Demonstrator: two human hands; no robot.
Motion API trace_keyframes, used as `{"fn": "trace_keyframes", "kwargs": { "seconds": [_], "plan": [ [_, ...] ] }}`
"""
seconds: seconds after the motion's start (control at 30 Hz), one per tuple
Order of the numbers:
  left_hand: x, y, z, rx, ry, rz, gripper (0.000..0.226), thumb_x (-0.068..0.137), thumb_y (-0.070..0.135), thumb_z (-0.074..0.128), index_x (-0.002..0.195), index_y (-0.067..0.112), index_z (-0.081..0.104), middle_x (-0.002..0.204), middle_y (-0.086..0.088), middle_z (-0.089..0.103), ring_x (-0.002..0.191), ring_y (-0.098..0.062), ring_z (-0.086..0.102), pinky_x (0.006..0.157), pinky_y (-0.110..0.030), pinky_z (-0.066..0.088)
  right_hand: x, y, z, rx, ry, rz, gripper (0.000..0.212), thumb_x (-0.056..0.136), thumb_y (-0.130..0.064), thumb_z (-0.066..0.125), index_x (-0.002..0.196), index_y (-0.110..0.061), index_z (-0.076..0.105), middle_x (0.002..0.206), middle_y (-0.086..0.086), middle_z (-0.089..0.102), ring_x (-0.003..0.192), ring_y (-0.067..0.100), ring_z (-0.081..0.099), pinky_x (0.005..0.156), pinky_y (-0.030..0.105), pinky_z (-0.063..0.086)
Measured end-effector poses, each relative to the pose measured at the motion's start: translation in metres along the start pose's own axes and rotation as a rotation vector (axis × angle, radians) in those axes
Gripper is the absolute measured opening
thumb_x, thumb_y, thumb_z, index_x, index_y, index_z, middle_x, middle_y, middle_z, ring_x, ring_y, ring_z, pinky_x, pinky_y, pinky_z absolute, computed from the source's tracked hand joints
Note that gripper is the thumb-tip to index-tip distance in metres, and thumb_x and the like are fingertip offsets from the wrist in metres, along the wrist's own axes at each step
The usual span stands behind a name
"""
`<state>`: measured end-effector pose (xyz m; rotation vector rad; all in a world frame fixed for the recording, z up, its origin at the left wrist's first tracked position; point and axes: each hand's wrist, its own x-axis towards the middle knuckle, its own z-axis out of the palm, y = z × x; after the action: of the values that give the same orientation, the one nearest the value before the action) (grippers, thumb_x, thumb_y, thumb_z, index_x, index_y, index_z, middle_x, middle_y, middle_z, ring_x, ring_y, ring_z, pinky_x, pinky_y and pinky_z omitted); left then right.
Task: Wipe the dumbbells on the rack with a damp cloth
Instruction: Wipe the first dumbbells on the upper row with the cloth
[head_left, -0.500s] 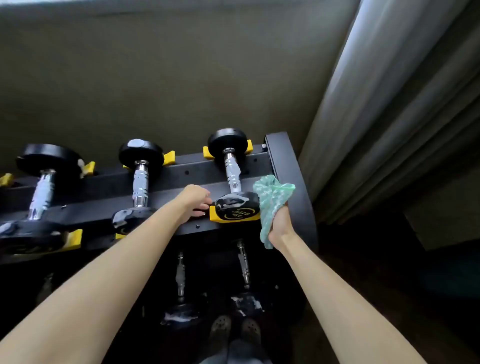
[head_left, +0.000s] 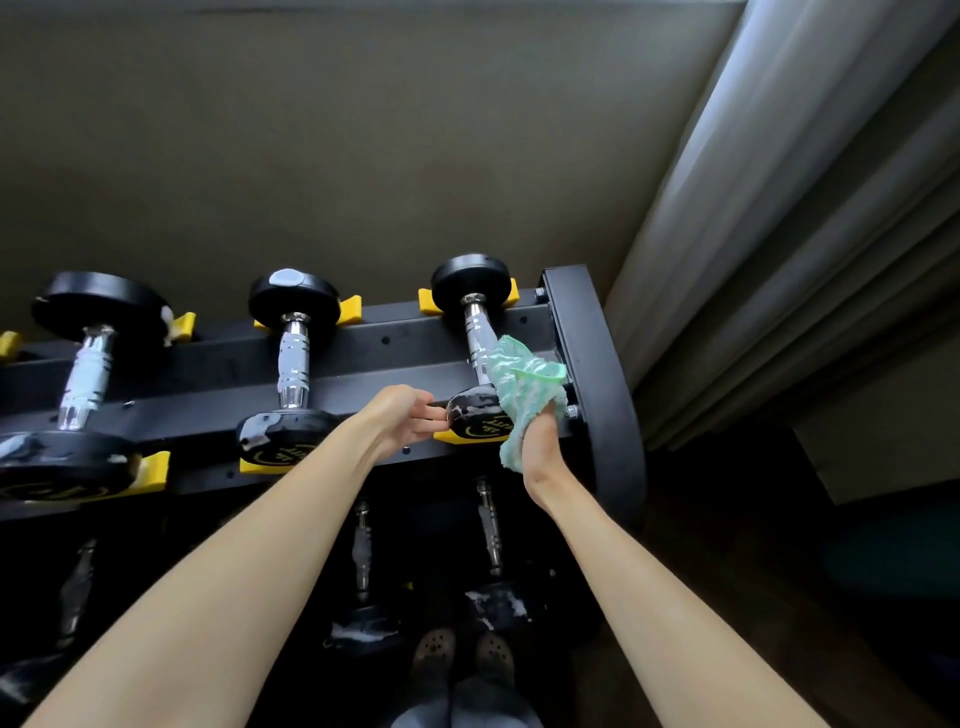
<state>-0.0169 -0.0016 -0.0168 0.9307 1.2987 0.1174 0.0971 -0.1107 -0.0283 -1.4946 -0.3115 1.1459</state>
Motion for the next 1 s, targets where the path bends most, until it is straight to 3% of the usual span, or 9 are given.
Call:
{"fn": "trace_keyframes", "kwargs": {
  "seconds": [0.17,0.23,0.33,0.53,0.67,0.73,0.83,0.9,1.0],
  "plan": [
    [0.001,-0.001,-0.003,0.002,-0.005,0.011,0.036,0.097,-0.002,0.028,0.131,-0.007,0.038,0.122,-0.028,0.058,0.090,-0.032,0.063,0.095,-0.039,0.041,0.009,0.023,0.007,-0.087,0.026,-0.047,0.091,0.079,-0.074,0.022,0.145,-0.013,0.031,0.074,-0.030,0.059,0.059,-0.013,0.050,0.056,0.005,0.041],
    [0.001,-0.001,-0.004,0.009,-0.010,0.004,0.037,0.097,-0.001,0.030,0.133,-0.006,0.038,0.120,-0.027,0.059,0.082,-0.028,0.064,0.093,-0.039,0.042,0.006,0.025,0.015,-0.090,0.036,-0.039,0.104,0.069,-0.088,0.026,0.146,-0.017,0.028,0.086,-0.033,0.061,0.075,-0.017,0.054,0.067,0.007,0.046],
    [0.000,0.002,-0.006,-0.011,-0.017,-0.011,0.038,0.098,0.003,0.032,0.135,-0.005,0.037,0.116,-0.026,0.060,0.079,-0.027,0.064,0.090,-0.038,0.044,-0.011,0.010,0.029,-0.161,0.045,-0.134,0.085,0.074,-0.070,0.030,0.141,-0.018,0.030,0.148,0.008,0.032,0.139,0.018,0.027,0.116,0.039,0.023],
    [0.005,0.000,-0.014,-0.071,-0.048,-0.061,0.040,0.101,0.013,0.027,0.134,-0.007,0.037,0.129,-0.028,0.053,0.110,-0.038,0.057,0.096,-0.041,0.042,-0.006,-0.009,0.031,-0.884,-0.073,-0.394,0.037,0.099,-0.014,0.028,0.118,0.001,0.055,0.116,0.012,0.056,0.121,0.026,0.040,0.114,0.032,0.016],
    [0.010,-0.004,-0.017,-0.132,-0.026,-0.079,0.042,0.102,0.016,0.023,0.132,-0.007,0.041,0.130,-0.026,0.053,0.119,-0.038,0.054,0.101,-0.042,0.039,0.000,-0.018,0.041,-1.210,-0.122,-0.606,0.068,0.090,-0.031,-0.003,0.065,-0.006,0.056,0.071,0.014,0.063,0.074,0.024,0.046,0.089,0.035,0.033],
    [0.010,-0.002,-0.016,-0.146,0.027,-0.067,0.034,0.101,0.011,0.026,0.123,-0.004,0.047,0.117,-0.025,0.059,0.102,-0.034,0.061,0.095,-0.042,0.046,0.006,-0.018,0.048,-1.391,-0.107,-0.753,0.067,0.091,-0.032,0.007,0.059,-0.008,0.060,0.056,0.010,0.061,0.060,0.025,0.052,0.072,0.034,0.040],
    [0.015,0.002,-0.020,-0.062,0.164,-0.026,0.020,0.094,0.000,0.031,0.084,0.002,0.049,0.075,-0.014,0.052,0.060,-0.022,0.049,0.059,-0.031,0.043,0.016,-0.012,0.051,-1.819,-0.281,-0.763,0.082,0.092,-0.046,-0.006,0.094,-0.015,0.070,0.071,0.006,0.066,0.075,0.025,0.056,0.071,0.032,0.028],
    [0.017,0.003,-0.024,-0.039,0.228,-0.021,0.021,0.094,0.000,0.030,0.079,0.001,0.045,0.071,-0.014,0.052,0.058,-0.022,0.046,0.059,-0.030,0.040,0.018,-0.005,0.049,-1.979,-0.201,-0.803,0.049,0.092,-0.047,0.030,0.076,-0.025,0.072,0.058,0.000,0.060,0.061,0.021,0.052,0.062,0.031,0.029],
    [0.020,0.005,-0.025,-0.036,0.248,-0.019,0.036,0.097,0.005,0.023,0.127,0.000,0.042,0.108,-0.023,0.062,0.085,-0.027,0.057,0.093,-0.035,0.040,0.027,0.008,0.051,-1.956,-0.110,-0.700,0.025,0.055,-0.041,0.077,0.045,-0.024,0.061,0.051,-0.004,0.053,0.051,0.017,0.047,0.061,0.030,0.025]
  ]
}}
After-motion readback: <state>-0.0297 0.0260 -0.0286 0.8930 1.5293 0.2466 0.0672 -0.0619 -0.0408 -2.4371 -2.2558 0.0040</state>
